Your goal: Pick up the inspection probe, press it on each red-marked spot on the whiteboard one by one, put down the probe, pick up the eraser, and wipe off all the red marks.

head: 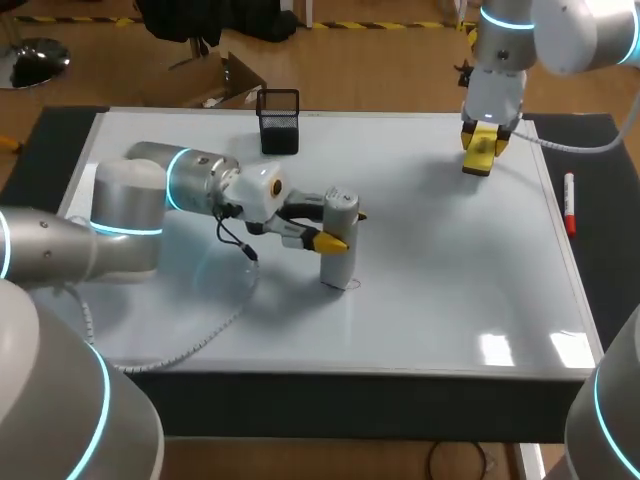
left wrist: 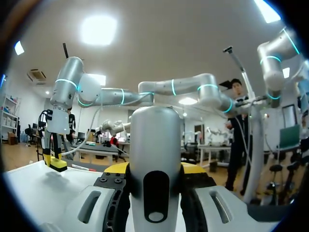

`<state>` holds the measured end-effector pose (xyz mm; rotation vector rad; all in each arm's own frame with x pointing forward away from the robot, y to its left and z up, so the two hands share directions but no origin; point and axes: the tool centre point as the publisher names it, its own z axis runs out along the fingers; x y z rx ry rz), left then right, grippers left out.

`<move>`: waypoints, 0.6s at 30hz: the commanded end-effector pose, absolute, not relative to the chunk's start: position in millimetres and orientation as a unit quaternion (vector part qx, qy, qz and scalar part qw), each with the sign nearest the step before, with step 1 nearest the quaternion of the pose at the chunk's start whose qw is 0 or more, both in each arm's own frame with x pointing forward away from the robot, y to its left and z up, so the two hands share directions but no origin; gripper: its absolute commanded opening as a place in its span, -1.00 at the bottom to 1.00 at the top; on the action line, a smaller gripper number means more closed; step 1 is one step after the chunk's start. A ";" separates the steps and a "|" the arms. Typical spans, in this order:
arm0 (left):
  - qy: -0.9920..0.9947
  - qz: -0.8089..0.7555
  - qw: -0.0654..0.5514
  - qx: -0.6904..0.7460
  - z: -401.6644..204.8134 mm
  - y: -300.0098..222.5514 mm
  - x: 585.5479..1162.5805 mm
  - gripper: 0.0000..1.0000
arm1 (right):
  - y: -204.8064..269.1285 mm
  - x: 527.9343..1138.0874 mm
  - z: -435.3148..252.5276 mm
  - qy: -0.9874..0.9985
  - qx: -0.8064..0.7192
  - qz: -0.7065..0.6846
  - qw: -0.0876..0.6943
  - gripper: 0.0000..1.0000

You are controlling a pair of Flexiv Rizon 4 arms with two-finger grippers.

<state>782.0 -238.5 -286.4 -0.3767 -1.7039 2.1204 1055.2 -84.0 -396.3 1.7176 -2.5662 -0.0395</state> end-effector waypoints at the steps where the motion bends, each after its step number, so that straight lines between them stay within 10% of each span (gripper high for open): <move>1: -0.610 0.756 0.195 -0.138 -292.0 -240.0 783.1 -1.00 | -84.7 1055.3 -394.9 -0.830 0.557 -0.011 0.028 -1.00; 18: -0.630 0.739 0.188 -0.146 -297.4 -238.4 780.7 -1.00 | -84.7 1055.3 -394.9 -0.830 0.557 -0.011 0.028 -1.00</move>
